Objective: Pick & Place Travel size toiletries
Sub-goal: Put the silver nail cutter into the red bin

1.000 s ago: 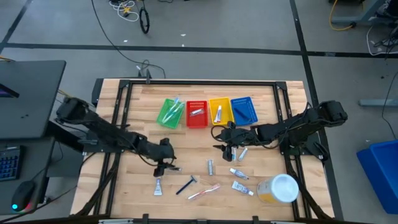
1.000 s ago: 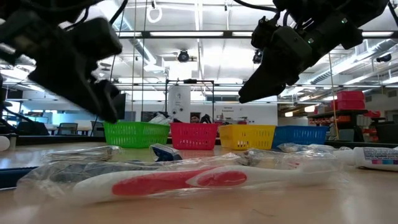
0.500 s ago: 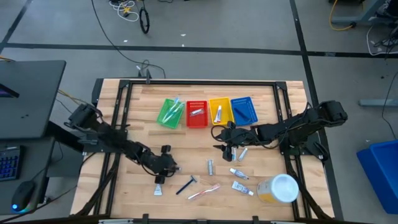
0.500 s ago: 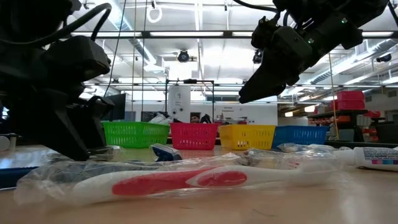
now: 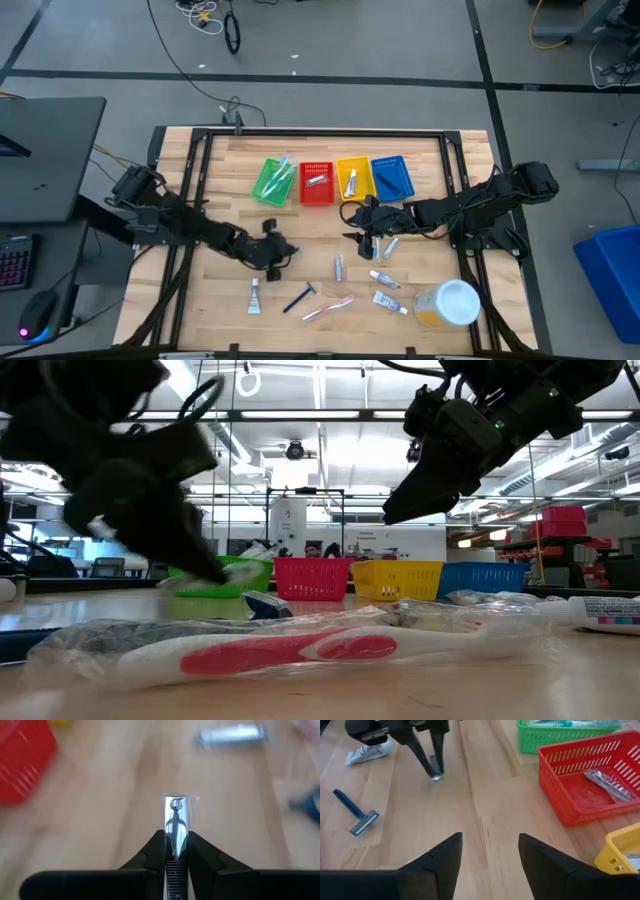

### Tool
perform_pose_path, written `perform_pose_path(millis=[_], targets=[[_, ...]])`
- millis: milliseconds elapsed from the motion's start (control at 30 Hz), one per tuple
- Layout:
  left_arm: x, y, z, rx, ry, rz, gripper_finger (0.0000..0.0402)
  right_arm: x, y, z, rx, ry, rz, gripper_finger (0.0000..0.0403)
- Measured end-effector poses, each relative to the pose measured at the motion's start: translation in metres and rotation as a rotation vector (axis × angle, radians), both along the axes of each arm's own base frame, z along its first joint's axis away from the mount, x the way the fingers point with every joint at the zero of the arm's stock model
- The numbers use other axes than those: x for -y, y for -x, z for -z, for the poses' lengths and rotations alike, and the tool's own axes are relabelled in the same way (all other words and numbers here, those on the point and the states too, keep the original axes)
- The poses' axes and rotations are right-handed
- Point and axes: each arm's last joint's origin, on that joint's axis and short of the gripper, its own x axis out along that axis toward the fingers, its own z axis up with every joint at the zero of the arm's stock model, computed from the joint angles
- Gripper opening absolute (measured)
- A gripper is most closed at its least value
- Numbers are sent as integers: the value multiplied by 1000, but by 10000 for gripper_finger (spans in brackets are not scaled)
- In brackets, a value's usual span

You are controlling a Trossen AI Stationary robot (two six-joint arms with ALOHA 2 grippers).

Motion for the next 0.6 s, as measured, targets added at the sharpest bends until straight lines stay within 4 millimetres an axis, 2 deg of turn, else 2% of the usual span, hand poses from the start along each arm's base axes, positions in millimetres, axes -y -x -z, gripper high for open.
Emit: perform_pose_path(millis=[167, 333, 400, 500, 600], targets=[[-36, -36, -26, 63, -41, -74, 60, 0, -1, -1, 15, -3, 0, 198], [-89, -66, -58, 60, -128, -211, 60, 0, -1, -2, 21, -4, 0, 194], [-112, -74, -70, 58, -105, -287, 60, 0, -1, -2, 22, -4, 0, 193], [-142, -79, -80, 35, -56, -310, 60, 0, -2, -1, 24, -5, 0, 190], [-160, -81, -87, 66, -42, -299, 62, 0, -2, -2, 27, -5, -1, 189]])
